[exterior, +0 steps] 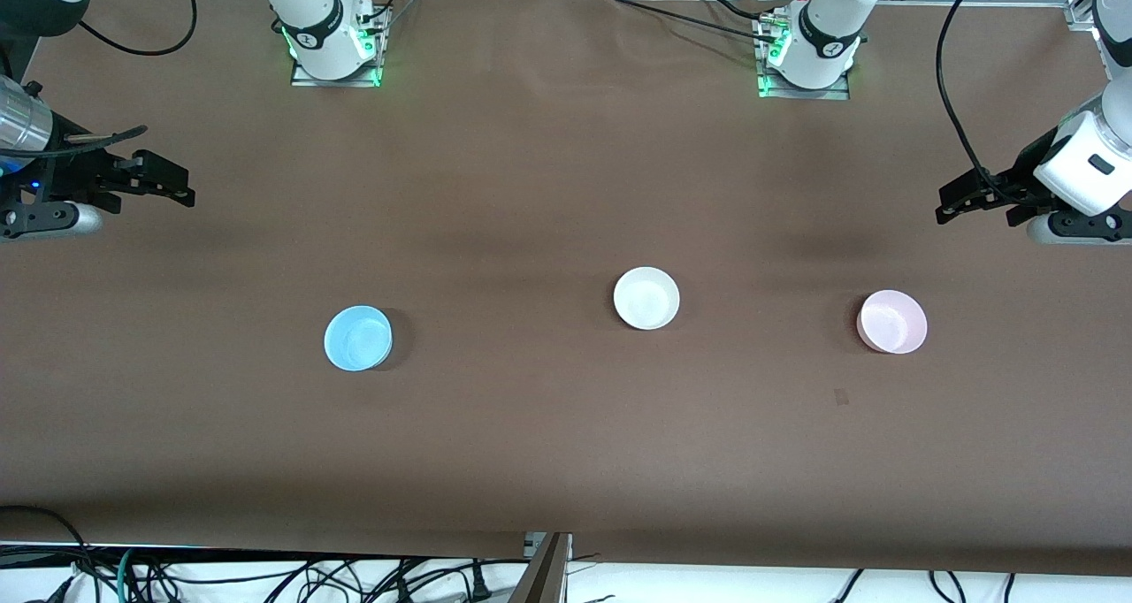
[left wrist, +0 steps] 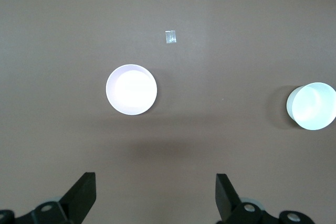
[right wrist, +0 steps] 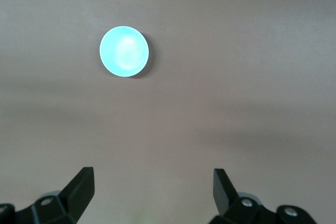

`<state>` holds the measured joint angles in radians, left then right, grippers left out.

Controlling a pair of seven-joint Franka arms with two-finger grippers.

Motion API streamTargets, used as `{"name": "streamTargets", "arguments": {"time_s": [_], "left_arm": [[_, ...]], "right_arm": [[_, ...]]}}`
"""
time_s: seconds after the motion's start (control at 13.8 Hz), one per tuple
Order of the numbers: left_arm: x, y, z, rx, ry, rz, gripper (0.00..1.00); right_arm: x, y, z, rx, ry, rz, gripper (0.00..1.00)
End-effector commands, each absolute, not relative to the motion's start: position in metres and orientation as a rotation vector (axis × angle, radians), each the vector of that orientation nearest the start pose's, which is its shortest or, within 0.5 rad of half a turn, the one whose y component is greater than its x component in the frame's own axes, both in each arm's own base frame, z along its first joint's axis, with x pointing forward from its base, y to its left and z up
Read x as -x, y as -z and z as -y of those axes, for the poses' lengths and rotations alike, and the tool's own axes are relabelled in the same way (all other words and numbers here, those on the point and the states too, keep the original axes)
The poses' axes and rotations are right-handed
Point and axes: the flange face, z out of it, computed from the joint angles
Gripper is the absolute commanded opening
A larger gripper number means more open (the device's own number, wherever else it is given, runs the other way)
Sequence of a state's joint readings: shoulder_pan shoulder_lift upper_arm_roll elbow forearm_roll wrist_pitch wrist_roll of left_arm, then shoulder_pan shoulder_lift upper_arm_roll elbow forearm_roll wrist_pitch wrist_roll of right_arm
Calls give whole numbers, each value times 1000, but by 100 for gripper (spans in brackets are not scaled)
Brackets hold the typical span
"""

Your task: Stack pink and blue bowls on white bowl

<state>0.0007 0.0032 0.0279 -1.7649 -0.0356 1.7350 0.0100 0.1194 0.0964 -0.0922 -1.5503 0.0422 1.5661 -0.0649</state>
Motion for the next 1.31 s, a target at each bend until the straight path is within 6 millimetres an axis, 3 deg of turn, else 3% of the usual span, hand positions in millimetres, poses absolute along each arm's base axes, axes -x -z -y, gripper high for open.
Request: {"name": "streamTargets", "arguments": {"time_s": [0.0,0.15,0.36,0.44,0.58,0.73,0.94,1.23], "left_arm": [[-566,-528,-29,3172,-100,78,100],[-569,-516,-60,3160,-121,89,100],[-580,-475,-112,3156,-167,68,100],[-585,-459,-118,3152,-177,78,100],[-601,-435,-124,3107,-123,53,100],[-615,-406,-122,3036,-114,-76,100],[-631,-344,-123,3020,-133,-402,100],[-648,-292,-127,2921,-57,-800,100]], "right_arm": [[-581,-582,-23,3084,-121,147,100],[-581,-582,-23,3084,-121,147,100],[-581,-582,-23,3084,-121,147,100],[-580,-582,-23,3084,-123,147,100],[-580,-582,-23,3084,-123,147,100],[-580,-582,-23,3084,-123,147,100],[-580,-582,-23,3084,-123,147,100],[-580,-582,-23,3084,-125,147,100]]}}
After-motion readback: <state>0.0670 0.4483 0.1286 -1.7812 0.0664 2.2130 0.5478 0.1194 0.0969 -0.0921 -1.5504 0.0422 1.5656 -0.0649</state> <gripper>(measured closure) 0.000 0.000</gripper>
